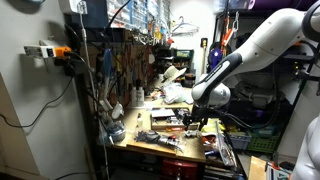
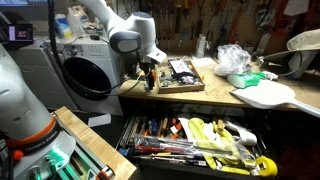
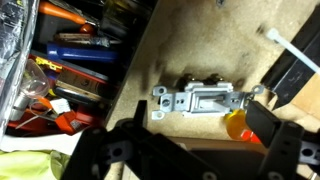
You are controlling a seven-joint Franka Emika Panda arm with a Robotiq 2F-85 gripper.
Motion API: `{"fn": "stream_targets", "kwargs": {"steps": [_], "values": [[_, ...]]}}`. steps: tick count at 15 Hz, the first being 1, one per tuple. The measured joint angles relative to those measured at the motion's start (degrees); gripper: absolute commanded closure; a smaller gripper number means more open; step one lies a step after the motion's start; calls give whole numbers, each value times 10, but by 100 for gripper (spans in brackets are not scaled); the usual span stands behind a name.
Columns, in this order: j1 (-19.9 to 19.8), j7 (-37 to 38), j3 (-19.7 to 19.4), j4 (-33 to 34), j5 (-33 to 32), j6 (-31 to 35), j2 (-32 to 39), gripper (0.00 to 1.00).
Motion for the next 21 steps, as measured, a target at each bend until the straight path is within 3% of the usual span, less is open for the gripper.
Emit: {"fn": "stream_targets", "kwargs": {"steps": [1, 4, 7, 9, 12, 21], "values": [[0, 0, 0, 0, 0, 0, 0, 34], [0, 0, 0, 0, 0, 0, 1, 58], [0, 0, 0, 1, 0, 0, -1, 73], [0, 0, 0, 3, 1, 0, -1, 90], [0, 0, 0, 3, 1, 0, -5, 96], [1, -4, 0, 3, 15, 0, -6, 93]]}}
